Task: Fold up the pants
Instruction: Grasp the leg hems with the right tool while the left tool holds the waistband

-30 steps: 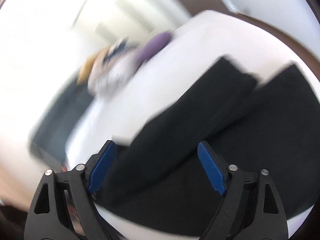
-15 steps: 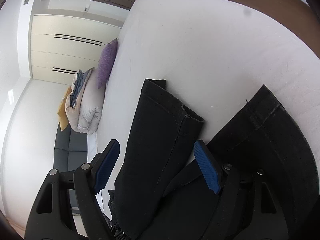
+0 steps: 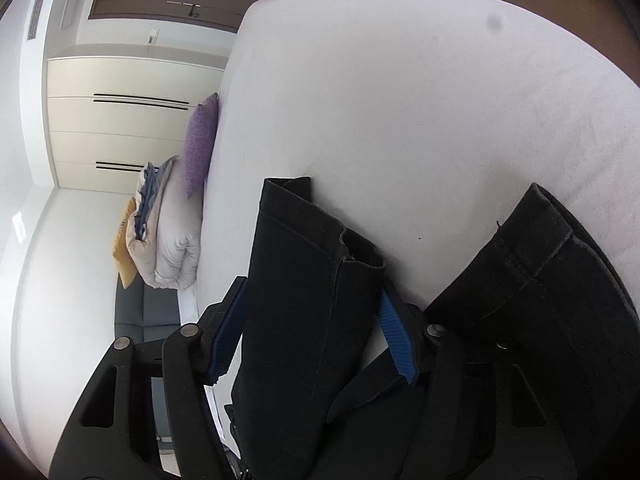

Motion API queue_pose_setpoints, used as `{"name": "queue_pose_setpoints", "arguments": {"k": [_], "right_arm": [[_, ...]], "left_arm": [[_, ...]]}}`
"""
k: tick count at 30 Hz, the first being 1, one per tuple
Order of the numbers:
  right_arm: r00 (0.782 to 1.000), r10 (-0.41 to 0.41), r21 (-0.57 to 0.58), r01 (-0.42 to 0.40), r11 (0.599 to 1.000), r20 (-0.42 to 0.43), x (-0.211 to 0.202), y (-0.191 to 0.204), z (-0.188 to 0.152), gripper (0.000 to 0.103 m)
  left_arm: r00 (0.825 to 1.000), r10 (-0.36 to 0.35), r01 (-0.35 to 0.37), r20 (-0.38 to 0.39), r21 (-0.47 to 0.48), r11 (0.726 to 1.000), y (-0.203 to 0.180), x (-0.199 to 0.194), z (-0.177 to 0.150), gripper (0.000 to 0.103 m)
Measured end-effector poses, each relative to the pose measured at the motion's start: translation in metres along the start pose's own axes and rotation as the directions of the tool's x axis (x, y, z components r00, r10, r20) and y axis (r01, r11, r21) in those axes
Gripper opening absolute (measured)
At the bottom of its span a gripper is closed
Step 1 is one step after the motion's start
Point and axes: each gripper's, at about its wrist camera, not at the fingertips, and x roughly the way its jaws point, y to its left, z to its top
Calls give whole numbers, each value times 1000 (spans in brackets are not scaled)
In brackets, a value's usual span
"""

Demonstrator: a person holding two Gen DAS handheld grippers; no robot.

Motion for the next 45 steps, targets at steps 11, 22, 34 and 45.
{"name": "queue_pose_setpoints", "arguments": {"k": [11, 22, 34, 45], "right_arm": [[996, 85, 23, -85, 996, 2, 16, -24, 2, 21], [998, 49, -245, -38, 969, 39, 3, 85, -6, 5], [979, 204, -526, -185, 830, -22, -67, 319, -43, 5], [979, 203, -592, -173, 787, -16, -72, 381, -58, 5]], "left_arm": [[1000, 2, -2, 1, -3, 1000, -2, 0, 1, 49], [1000, -8, 8, 2, -14, 1000, -2, -1, 2, 49], [999, -43, 44, 16, -41, 998, 12, -3, 2, 49], [998, -56, 58, 26, -48, 997, 22, -4, -1, 49]]}}
